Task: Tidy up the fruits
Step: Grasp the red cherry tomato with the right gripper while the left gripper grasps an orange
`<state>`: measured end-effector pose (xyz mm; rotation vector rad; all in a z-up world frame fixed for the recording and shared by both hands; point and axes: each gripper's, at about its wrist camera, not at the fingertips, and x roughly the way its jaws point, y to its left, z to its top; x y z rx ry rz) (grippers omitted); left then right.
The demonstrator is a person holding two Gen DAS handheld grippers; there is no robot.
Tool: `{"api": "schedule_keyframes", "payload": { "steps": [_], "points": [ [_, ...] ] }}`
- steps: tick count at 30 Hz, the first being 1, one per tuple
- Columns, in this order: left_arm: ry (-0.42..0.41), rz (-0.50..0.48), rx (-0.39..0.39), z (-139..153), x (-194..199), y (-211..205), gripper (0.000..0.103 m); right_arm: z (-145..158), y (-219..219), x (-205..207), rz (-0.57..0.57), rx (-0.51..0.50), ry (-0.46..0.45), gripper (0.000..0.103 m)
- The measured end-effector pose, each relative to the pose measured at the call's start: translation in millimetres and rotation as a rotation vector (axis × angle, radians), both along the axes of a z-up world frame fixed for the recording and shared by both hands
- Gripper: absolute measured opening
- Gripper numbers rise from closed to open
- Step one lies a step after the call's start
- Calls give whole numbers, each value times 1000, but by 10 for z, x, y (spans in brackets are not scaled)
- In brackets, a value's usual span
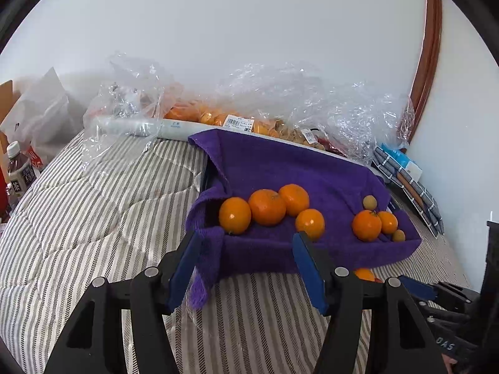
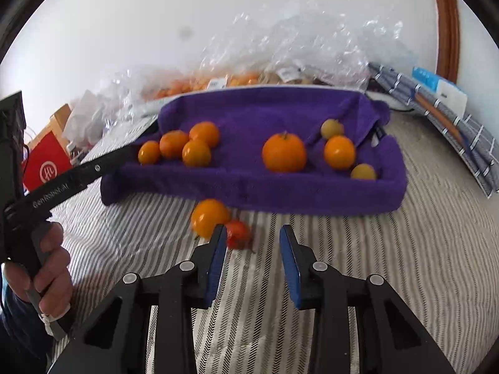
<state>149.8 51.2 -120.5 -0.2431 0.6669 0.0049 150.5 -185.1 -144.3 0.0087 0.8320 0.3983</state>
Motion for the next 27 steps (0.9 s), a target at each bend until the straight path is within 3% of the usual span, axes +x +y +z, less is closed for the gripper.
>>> {"api": "schedule_keyframes", "payload": {
  "steps": [9, 14, 22, 27],
  "points": [
    [21, -10, 5, -30, 10, -10, 60, -128, 278, 120, 78, -91, 27, 31],
    [29, -96, 27, -37, 12, -154, 60, -130, 264, 186, 103, -96, 22, 24],
    [108, -276, -13, -76, 83, -729, 60, 28, -337, -4, 34, -59, -24, 24],
    [180, -326, 52, -196, 182, -1087, 57, 85, -707, -58, -24, -59, -39, 24]
  ]
}}
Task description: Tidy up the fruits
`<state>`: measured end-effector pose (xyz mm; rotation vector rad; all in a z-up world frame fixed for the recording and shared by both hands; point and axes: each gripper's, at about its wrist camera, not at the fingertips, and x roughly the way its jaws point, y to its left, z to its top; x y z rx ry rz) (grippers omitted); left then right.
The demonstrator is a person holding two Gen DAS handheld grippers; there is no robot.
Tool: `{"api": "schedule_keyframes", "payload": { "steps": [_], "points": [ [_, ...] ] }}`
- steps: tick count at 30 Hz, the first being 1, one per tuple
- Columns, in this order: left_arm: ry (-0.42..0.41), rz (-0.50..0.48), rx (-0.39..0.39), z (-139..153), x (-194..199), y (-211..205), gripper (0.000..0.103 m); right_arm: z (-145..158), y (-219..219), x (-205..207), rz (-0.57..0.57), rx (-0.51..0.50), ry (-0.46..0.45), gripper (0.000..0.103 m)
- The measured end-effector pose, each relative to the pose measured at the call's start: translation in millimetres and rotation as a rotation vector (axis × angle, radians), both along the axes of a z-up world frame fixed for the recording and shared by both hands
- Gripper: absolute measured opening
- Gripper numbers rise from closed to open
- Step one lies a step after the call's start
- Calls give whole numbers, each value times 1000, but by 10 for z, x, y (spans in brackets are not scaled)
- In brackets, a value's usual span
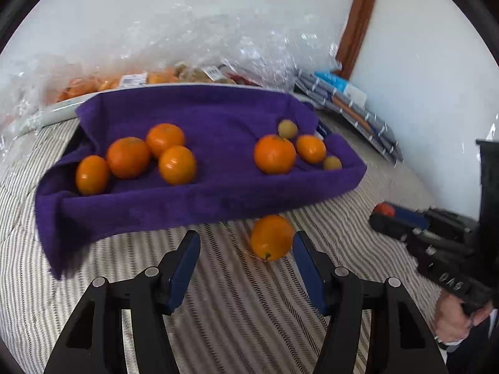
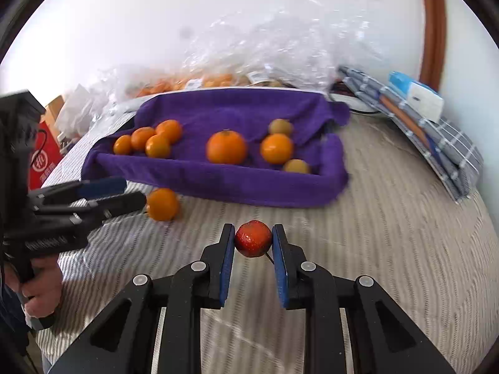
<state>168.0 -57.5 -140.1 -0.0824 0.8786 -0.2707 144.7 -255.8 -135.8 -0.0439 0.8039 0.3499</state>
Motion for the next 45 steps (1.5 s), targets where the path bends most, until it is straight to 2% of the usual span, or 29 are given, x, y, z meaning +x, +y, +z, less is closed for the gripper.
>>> {"api": "schedule_keyframes", "payload": {
  "steps": [2, 3, 4, 5, 10, 13, 17, 21, 26, 38, 45],
  "points": [
    [18, -17, 7, -28, 33, -92, 44, 2, -81, -6, -13, 6, -8, 24],
    [23, -23, -2, -28, 43, -109, 42, 3, -123, -3, -21, 12, -11, 24],
    [28, -23, -11, -33, 57, -126, 32, -1, -153, 8, -28, 20, -12, 24],
    [39, -20, -7, -43, 77, -147, 30, -8, -175, 19, -33, 28, -12, 24],
    [17, 14, -19, 70, 10, 16, 30, 10, -214, 118, -54, 69, -7, 24],
    [-25, 101, -16, 261, -14, 329, 30, 91, -144, 193, -48, 71, -28, 24],
    [-55, 205, -50, 477, 101, 686, 30, 195, -22, 378, -42, 82, -51, 24],
    [-63, 256, -58, 498, 273, 781, 30, 199, 130, 639, -44, 95, -36, 24],
    [-66, 279, -38, 364, 424, 755, 30, 115, 269, 827, -56, 86, -10, 24],
    [-25, 253, -15, 191, 472, 685, 31, 20, 346, 830, -34, 66, -19, 24],
    [-14, 274, 7, 242, 443, 687, 43, -14, 336, 850, -63, 48, 6, 27]
  ]
}}
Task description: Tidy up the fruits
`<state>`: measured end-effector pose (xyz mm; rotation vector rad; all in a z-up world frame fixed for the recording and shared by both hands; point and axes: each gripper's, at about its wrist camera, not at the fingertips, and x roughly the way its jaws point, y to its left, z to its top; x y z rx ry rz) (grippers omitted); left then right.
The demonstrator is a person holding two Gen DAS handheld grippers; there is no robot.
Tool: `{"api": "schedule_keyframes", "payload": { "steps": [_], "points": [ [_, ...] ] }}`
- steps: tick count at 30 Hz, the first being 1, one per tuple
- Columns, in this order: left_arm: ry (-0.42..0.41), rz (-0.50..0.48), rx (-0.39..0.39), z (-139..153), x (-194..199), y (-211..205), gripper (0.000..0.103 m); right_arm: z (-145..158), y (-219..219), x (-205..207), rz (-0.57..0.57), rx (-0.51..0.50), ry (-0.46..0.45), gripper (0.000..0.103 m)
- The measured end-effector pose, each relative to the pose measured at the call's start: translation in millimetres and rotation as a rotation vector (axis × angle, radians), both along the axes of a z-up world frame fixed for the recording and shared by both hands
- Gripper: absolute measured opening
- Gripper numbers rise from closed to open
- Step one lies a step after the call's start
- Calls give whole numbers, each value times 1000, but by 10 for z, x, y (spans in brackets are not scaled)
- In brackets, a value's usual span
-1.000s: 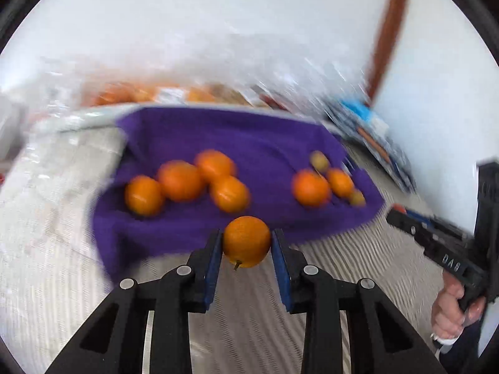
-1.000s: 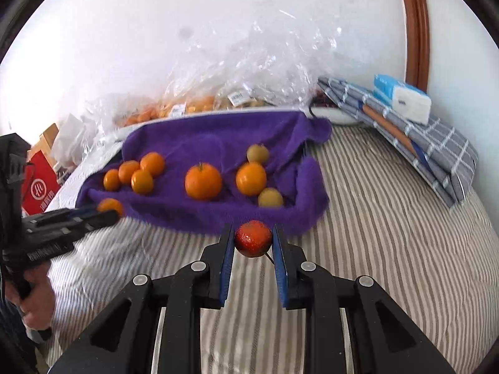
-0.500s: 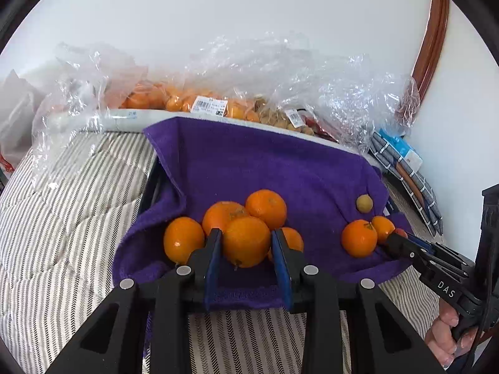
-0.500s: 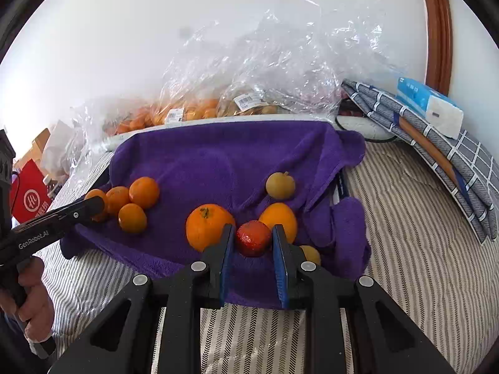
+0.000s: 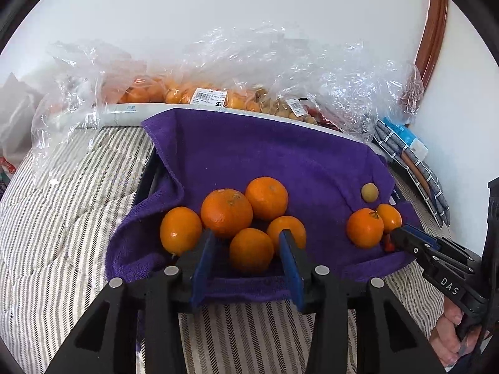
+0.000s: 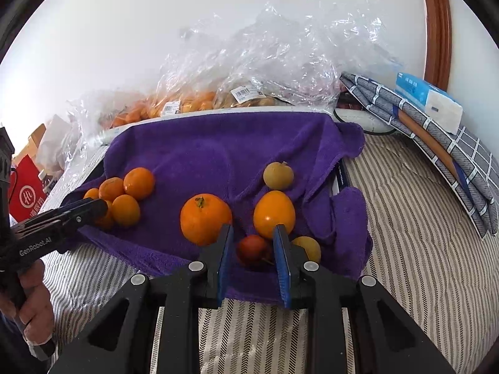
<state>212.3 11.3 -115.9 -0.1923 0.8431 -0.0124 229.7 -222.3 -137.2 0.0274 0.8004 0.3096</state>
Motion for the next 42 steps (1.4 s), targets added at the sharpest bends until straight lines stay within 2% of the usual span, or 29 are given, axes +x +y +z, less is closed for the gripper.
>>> {"api": "schedule_keyframes", "payload": {
  "steps": [3, 7, 9, 11, 15, 16, 17, 20, 23, 26, 32, 36, 42],
  "points": [
    [-19, 7, 3, 120, -92, 5, 53, 54, -48, -49, -30, 12, 13, 27],
    [-27, 10, 15, 302, -305, -47, 60, 272, -122, -253, -74, 15, -12, 45],
    [-31, 34, 32, 386, -436, -82, 63, 405, -175, -390, -121, 5, -26, 47],
    [-37, 45, 46, 494, -606, -128, 72, 519, -221, -525, -148, -1, -28, 52],
    [-48, 56, 65, 687, -898, -201, 80, 750, -278, -835, -173, -14, -37, 56],
    [-52, 51, 73, 743, -989, -230, 83, 805, -288, -925, -183, -25, -43, 61],
    [-58, 48, 82, 796, -1078, -257, 85, 862, -291, -1031, -197, -44, -50, 73],
    [-69, 65, 103, 932, -1300, -306, 91, 990, -292, -1306, -200, -53, -91, 81],
    [-87, 57, 90, 1043, -1493, -355, 97, 1073, -288, -1530, -186, -53, -102, 89],
    [-107, 50, 98, 1146, -1669, -402, 98, 1155, -300, -1747, -174, -48, -120, 94],
    [-128, 64, 87, 1272, -1841, -447, 98, 1262, -339, -1982, -143, -2, -106, 95],
    [-142, 84, 86, 1316, -1897, -424, 98, 1313, -293, -2086, -139, -35, -127, 95],
    [-128, 88, 83, 1307, -1924, -419, 98, 1328, -305, -2134, -156, -26, -121, 95]
  ]
}}
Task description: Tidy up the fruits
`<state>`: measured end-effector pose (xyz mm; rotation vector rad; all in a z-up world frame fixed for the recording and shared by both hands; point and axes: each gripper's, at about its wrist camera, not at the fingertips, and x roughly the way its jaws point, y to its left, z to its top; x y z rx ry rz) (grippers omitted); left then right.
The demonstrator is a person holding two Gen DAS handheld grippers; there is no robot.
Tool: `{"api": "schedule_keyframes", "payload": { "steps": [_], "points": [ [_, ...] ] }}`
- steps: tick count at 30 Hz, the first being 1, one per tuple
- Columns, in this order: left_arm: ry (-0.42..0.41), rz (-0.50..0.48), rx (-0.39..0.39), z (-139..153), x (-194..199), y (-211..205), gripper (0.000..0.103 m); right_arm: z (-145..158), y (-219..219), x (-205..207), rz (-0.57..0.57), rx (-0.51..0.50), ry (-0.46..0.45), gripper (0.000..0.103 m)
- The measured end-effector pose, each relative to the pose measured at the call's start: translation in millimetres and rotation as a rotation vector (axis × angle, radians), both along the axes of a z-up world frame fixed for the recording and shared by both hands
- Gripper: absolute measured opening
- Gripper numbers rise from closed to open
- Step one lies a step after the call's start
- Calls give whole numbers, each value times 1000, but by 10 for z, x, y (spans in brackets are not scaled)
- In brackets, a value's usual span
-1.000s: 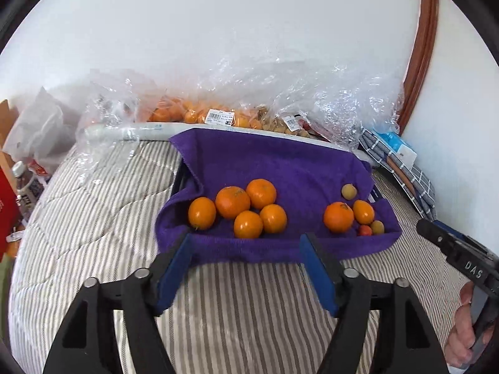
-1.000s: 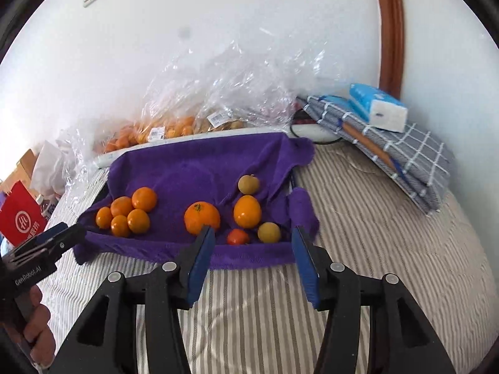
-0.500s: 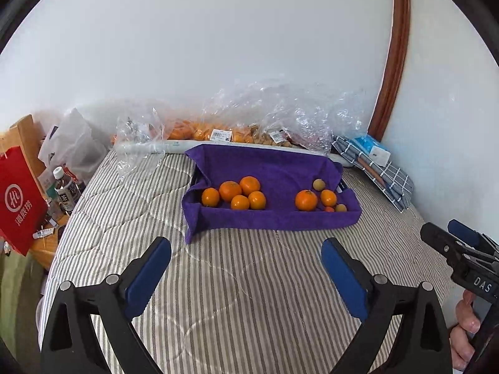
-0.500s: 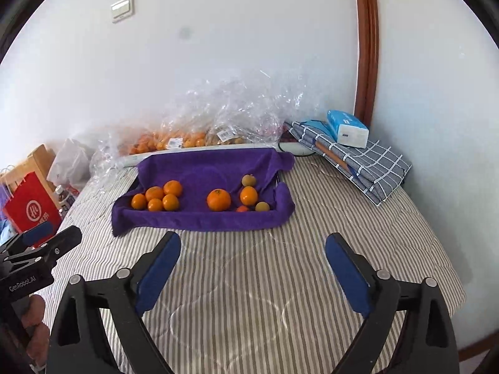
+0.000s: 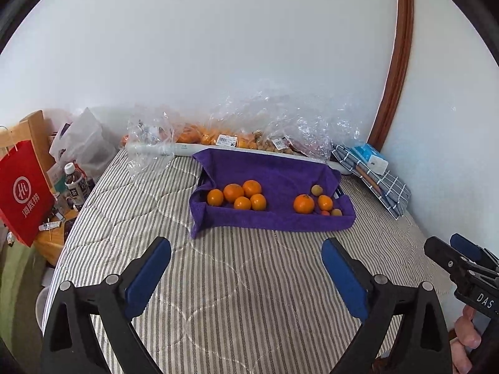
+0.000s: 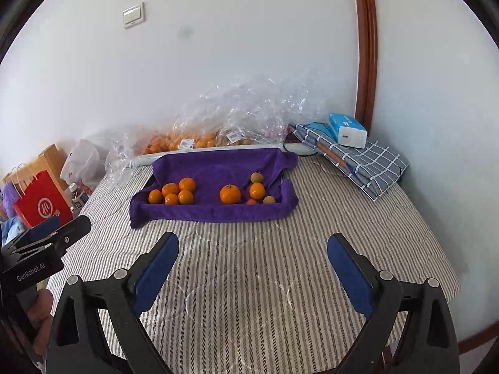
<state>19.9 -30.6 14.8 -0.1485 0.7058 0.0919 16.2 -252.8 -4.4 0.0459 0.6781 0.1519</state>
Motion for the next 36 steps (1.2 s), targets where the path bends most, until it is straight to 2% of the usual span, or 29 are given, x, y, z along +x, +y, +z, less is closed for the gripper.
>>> {"api": "schedule_keyframes", "payload": {
  "steps": [36],
  "points": [
    [7, -8, 5, 50, -36, -13, 99, 30, -54, -69, -4, 10, -5, 95]
  ]
}}
